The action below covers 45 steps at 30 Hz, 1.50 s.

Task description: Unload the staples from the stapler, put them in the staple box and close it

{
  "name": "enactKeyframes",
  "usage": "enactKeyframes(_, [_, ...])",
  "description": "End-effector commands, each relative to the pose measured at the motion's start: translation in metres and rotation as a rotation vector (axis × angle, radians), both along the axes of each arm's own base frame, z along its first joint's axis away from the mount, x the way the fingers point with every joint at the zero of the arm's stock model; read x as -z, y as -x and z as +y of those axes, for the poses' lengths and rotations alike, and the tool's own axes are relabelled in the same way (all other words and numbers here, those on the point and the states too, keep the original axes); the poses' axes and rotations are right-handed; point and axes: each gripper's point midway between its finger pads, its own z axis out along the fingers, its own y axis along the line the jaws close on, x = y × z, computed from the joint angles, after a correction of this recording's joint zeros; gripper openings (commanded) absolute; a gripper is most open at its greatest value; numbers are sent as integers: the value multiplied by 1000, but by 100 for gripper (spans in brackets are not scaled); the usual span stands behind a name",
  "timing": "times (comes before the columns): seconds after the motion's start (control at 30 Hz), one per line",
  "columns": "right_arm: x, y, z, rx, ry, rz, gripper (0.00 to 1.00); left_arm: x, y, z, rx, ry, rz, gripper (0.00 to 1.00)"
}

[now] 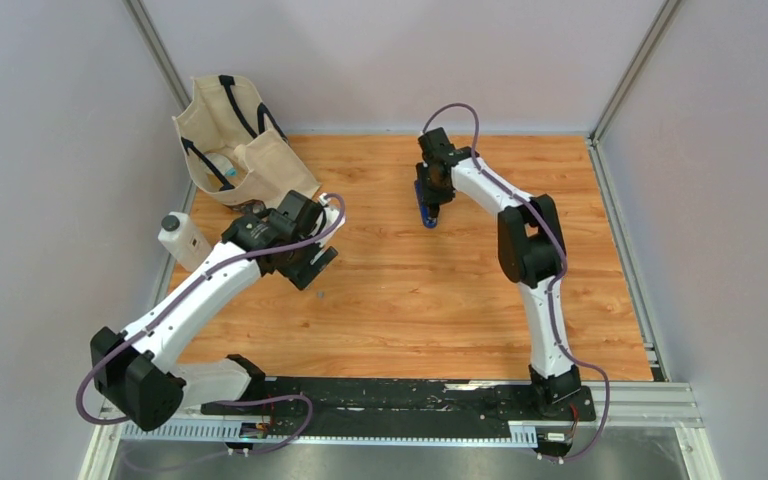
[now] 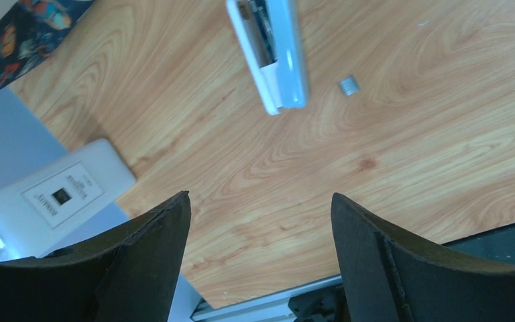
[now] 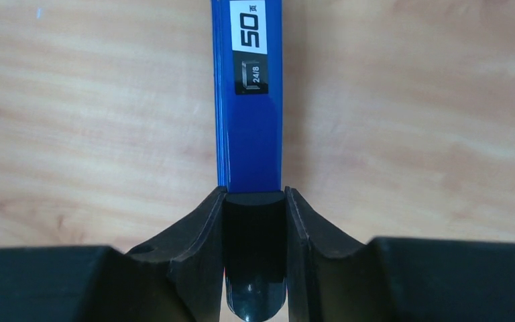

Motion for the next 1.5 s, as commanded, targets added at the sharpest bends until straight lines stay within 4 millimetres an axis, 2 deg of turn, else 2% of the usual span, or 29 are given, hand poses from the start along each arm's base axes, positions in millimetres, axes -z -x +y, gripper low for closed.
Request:
enactKeyframes(0.0, [-53, 41, 49, 16, -268, -29, 0, -2, -15, -40, 53, 153, -6, 85])
enactKeyframes(0.1, [-59, 74, 69, 14, -393, -9, 0, -3, -16, -70, 124, 281, 4, 85])
enactKeyframes(0.13, [-65, 84, 76, 1, -438, -13, 0, -2, -13, -80, 151, 322, 21, 89])
enactKeyframes(0.17, [-59, 97, 79, 6, -462, -7, 0, 1, -11, -88, 170, 352, 40, 93])
enactKeyframes(0.2, [-63, 105, 84, 3, -482, -18, 0, 5, -8, -95, 184, 375, 69, 93])
enactKeyframes(0.37, [-78, 133, 105, 44, -598, -40, 0, 29, 5, -125, 251, 490, 186, 88])
enactKeyframes(0.7, [-107, 151, 117, 248, -763, -140, 0, 50, 0, -149, 238, 600, 207, 89])
enactKeyframes(0.87, [-114, 165, 128, 263, -815, -144, 0, 54, -4, -159, 235, 625, 232, 89])
enactKeyframes(1.1, [-127, 172, 126, 286, -869, -166, 0, 59, -16, -160, 226, 625, 224, 87])
enactKeyframes(1.23, [-127, 179, 126, 298, -903, -141, 0, 67, -22, -159, 219, 616, 229, 83])
enactKeyframes(1.33, [-129, 182, 129, 303, -933, -131, 0, 68, -26, -164, 216, 650, 272, 74])
enactKeyframes(1.47, [-120, 187, 137, 306, -977, -81, 0, 68, -25, -172, 201, 701, 356, 63])
